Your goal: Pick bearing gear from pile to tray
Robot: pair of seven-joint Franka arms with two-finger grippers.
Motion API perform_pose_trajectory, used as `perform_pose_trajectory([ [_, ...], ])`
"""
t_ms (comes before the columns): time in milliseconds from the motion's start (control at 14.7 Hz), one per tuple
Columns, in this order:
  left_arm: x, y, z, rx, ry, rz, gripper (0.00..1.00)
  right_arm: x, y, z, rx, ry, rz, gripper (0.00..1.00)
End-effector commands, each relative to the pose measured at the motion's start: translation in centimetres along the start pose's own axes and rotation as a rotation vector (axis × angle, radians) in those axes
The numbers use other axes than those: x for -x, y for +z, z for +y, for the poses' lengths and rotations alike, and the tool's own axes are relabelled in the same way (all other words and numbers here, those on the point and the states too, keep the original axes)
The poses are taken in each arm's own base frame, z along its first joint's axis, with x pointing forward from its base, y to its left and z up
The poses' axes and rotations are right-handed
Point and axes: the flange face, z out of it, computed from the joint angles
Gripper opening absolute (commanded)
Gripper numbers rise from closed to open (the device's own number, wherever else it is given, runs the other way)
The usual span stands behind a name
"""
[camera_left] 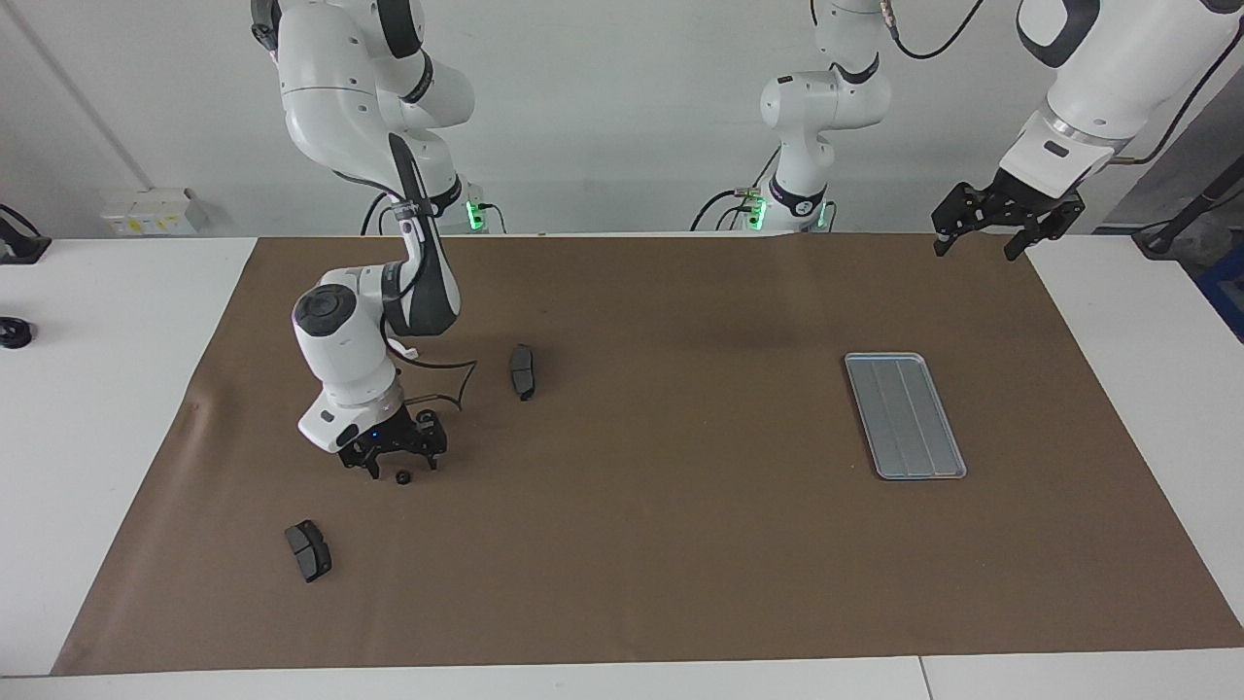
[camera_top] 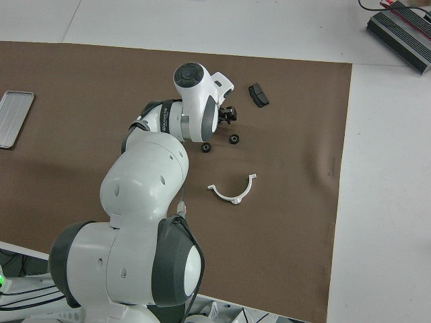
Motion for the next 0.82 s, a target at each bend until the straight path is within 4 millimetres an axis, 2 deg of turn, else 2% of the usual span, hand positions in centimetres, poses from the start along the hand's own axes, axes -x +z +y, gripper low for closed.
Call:
perform_pose_trajectory([
  [0, 0.67, -0.05, -0.27, -0.002, 0.001, -0.004, 1.00, -0.30, 0.50, 0.15, -0.012, -0.011, 0.018, 0.62],
  [273, 0.67, -0.05, -0.27, -0.002, 0.001, -0.004, 1.00, -0.28, 0.51, 0.15, -0.012, -0.011, 0.016, 0.52],
  [751, 0.67, -0.05, -0.27, -0.002, 0.001, -0.004, 1.00, 0.05, 0.80, 0.51, -0.012, -0.008, -0.001, 0.49],
])
